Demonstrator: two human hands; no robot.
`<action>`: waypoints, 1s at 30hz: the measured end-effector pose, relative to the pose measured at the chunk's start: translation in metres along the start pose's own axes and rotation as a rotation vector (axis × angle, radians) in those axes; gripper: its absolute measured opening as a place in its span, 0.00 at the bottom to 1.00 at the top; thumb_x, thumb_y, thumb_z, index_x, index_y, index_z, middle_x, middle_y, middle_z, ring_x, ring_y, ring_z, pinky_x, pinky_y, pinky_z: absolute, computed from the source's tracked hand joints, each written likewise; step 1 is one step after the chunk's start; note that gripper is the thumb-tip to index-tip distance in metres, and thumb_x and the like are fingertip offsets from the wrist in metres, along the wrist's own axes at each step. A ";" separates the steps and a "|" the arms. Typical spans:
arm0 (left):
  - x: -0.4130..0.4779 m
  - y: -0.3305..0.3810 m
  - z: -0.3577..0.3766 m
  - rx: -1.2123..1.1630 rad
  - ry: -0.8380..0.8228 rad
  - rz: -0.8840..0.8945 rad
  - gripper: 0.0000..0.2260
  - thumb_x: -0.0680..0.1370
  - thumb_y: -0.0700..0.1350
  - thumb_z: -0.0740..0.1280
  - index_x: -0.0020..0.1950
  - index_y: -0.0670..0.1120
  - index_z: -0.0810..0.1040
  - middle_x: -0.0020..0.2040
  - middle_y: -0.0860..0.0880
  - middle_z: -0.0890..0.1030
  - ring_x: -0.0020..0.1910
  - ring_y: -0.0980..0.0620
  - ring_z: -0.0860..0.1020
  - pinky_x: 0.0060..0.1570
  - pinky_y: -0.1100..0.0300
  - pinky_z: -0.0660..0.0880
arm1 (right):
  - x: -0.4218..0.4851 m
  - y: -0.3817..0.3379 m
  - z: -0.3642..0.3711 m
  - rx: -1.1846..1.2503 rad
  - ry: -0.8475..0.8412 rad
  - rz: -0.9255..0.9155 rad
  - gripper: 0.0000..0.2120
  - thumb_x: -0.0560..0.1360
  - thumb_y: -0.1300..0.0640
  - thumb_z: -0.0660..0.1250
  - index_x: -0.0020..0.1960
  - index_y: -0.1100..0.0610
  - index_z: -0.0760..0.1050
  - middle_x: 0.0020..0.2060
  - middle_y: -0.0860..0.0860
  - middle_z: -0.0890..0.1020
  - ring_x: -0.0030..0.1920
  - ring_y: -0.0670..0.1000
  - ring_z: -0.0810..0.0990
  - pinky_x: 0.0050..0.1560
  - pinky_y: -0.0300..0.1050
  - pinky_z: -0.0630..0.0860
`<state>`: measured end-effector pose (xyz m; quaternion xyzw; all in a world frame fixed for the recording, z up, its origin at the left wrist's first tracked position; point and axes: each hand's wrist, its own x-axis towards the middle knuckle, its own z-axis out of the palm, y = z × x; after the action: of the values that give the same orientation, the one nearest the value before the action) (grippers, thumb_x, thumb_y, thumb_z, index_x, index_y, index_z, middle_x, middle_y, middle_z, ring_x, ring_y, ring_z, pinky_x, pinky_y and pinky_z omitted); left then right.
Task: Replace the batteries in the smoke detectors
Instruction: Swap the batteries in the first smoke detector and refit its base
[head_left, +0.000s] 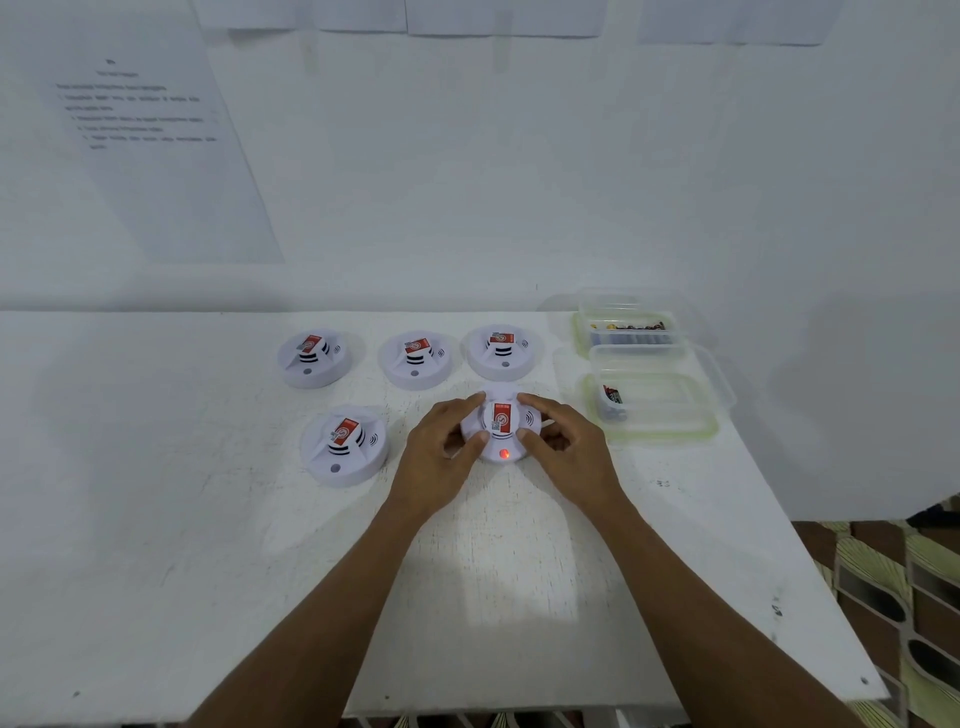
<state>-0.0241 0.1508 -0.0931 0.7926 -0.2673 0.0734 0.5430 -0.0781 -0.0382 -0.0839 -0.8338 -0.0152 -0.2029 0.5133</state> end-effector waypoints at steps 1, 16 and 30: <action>0.000 0.000 0.000 -0.004 0.000 0.000 0.22 0.76 0.55 0.64 0.69 0.49 0.73 0.60 0.52 0.79 0.59 0.56 0.77 0.57 0.62 0.76 | 0.000 0.000 0.000 0.003 -0.004 0.000 0.20 0.75 0.60 0.71 0.66 0.54 0.77 0.55 0.49 0.83 0.49 0.46 0.82 0.48 0.39 0.80; -0.001 0.005 -0.002 -0.012 -0.014 -0.011 0.22 0.75 0.56 0.65 0.69 0.53 0.71 0.60 0.54 0.78 0.59 0.56 0.77 0.55 0.56 0.79 | 0.000 0.000 0.000 -0.014 0.006 -0.023 0.20 0.75 0.61 0.71 0.66 0.56 0.77 0.58 0.48 0.82 0.50 0.43 0.81 0.49 0.33 0.77; -0.001 0.004 -0.002 -0.013 -0.014 -0.012 0.23 0.76 0.54 0.65 0.70 0.49 0.73 0.60 0.52 0.79 0.58 0.55 0.77 0.54 0.53 0.79 | -0.001 -0.001 0.001 -0.023 -0.003 -0.018 0.21 0.74 0.59 0.73 0.67 0.54 0.76 0.58 0.47 0.82 0.52 0.45 0.81 0.51 0.36 0.79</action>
<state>-0.0270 0.1517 -0.0896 0.7911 -0.2670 0.0627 0.5468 -0.0785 -0.0369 -0.0838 -0.8398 -0.0211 -0.2065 0.5016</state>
